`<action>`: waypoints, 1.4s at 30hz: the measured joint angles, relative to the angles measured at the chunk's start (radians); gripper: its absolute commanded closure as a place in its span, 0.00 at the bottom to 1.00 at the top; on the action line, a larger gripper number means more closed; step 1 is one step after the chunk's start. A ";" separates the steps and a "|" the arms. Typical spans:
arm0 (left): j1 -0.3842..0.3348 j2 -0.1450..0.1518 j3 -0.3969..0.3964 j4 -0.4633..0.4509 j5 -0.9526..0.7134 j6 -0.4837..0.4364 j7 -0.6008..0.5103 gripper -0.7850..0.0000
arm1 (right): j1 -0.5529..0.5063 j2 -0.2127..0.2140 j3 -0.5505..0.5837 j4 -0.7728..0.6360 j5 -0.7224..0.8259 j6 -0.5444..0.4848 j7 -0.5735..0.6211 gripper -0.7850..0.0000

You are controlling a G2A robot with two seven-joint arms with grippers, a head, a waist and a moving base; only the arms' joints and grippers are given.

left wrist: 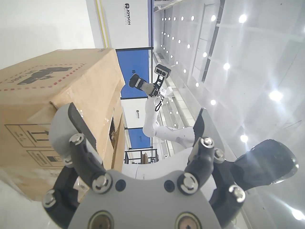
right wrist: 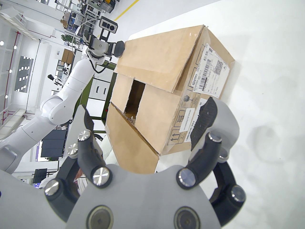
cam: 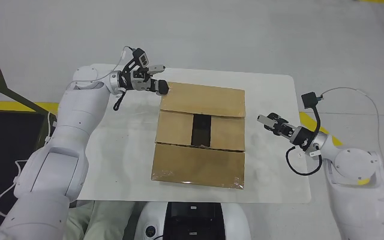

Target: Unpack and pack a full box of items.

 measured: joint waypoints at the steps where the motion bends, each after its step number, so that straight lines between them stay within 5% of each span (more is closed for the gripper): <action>1: 0.000 0.000 0.000 0.000 -0.001 0.000 0.000 0.00 | 0.000 0.000 0.000 0.000 0.000 0.000 0.000 0.00; 22: 0.000 0.000 0.000 0.000 0.000 0.000 0.000 0.00 | -0.001 0.000 -0.001 -0.001 0.000 0.000 -0.001 0.00; 32: 0.000 0.000 0.000 0.000 0.000 0.000 0.000 0.00 | -0.119 0.014 0.004 -0.124 0.057 0.136 0.114 0.00; 42: 0.000 0.000 0.000 0.000 0.000 0.000 0.000 0.00 | -0.238 0.028 0.015 -0.190 0.049 0.157 0.141 0.00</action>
